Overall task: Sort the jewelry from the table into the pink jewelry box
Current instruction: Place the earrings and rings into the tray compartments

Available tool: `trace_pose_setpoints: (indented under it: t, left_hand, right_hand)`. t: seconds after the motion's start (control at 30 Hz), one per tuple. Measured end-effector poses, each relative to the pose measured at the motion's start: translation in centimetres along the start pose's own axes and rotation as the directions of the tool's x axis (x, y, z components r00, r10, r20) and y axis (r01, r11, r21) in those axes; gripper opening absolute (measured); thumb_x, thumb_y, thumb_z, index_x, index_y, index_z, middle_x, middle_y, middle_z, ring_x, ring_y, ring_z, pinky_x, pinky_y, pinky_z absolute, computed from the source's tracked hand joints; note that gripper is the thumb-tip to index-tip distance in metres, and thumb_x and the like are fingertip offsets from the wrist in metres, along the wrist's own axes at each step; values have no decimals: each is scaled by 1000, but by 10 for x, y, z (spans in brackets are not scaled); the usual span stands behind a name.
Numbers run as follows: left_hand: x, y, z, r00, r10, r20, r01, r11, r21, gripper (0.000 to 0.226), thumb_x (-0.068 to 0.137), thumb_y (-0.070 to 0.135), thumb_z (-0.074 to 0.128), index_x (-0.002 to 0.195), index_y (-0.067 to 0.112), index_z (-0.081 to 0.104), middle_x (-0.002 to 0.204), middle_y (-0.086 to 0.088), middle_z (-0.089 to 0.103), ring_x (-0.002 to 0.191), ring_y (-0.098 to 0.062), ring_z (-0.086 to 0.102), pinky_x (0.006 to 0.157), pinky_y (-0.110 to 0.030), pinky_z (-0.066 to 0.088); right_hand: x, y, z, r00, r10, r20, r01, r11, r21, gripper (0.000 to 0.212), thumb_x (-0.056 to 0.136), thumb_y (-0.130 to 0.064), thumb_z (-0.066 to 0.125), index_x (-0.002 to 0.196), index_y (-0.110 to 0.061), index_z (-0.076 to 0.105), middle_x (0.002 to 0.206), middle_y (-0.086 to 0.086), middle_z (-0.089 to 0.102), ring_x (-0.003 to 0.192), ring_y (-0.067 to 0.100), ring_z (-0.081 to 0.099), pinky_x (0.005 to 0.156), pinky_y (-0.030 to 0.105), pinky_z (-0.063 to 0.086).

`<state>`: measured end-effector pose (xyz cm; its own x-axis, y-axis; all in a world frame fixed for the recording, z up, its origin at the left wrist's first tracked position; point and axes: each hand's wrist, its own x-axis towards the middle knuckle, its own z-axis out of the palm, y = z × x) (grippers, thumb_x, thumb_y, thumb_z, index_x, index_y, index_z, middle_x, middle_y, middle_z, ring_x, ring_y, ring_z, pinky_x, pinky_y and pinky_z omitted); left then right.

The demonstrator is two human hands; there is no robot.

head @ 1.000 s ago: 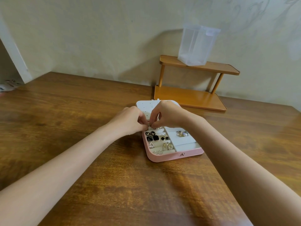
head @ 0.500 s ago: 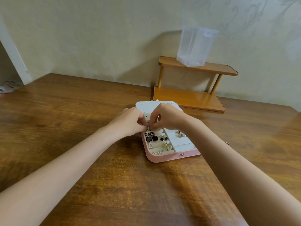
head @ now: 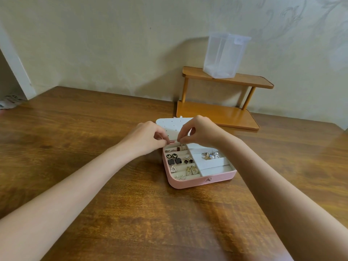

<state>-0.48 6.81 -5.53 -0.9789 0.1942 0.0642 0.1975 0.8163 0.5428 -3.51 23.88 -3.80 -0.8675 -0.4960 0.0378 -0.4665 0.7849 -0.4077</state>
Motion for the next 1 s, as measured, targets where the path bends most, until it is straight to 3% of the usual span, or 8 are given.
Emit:
trace_pose_setpoints:
  t: [0.23,0.3,0.37,0.5,0.63,0.83,0.93,1.0]
  left_hand:
    - [1,15,4,998,70,8,-69,997,-32,16,89,17,57,92,24,71,93,10,63,86,-5,57,78,-25,48]
    - [3,23,7,995,100,3,-99,994,-46,16,88,17,58,88,26,71,86,14,61,79,-1,56,68,-17,43]
    - [5,35,13,990,137,12,-136,988,-71,16,88,17,58,83,28,69,80,15,61,73,0,55,61,-12,39]
    - [5,62,27,971,233,52,-226,968,-107,18,87,14,56,81,25,68,79,13,62,70,1,52,63,-12,39]
    - [4,79,38,953,289,87,-280,954,-103,16,89,15,56,86,22,71,89,6,65,77,-3,54,68,-18,43]
    - [0,80,36,955,291,54,-285,953,-101,17,89,12,56,87,21,71,90,5,66,79,-3,54,71,-17,43]
    - [0,72,29,970,242,-14,-241,962,-131,17,89,14,56,85,24,69,91,8,65,77,-1,54,65,-11,40]
    - [0,67,24,977,213,-27,-214,964,-159,15,88,17,59,81,27,68,88,12,65,77,3,54,63,-4,36]
  right_hand:
    - [-12,12,-20,998,26,-65,-26,1000,7,9,83,-10,67,89,-13,73,75,-12,60,65,-6,53,58,2,42]
    - [-23,24,-38,994,84,-72,-87,995,-44,9,83,-11,67,90,-15,72,77,-9,61,67,-4,55,60,8,46]
    - [-39,39,-54,978,208,-23,-209,967,-146,8,84,-11,66,89,-15,71,73,-7,61,61,2,55,53,9,43]
    - [-71,73,-61,872,487,51,-456,845,-281,10,81,-7,68,91,-4,71,82,10,69,64,16,63,58,21,53]
    - [-91,91,-45,778,616,125,-564,772,-294,15,79,-6,71,94,-5,67,91,12,67,76,22,68,70,31,59]
    - [-92,90,-40,844,532,67,-524,845,-107,10,83,-4,64,79,-12,60,81,3,63,69,11,65,57,17,53]
    - [-86,74,-49,902,431,-31,-424,898,119,11,82,-3,66,78,-13,64,74,0,64,64,7,64,57,14,53]
    - [-82,58,-51,936,344,-73,-327,928,178,8,80,-7,70,77,-15,67,74,-2,65,63,5,62,55,11,50]
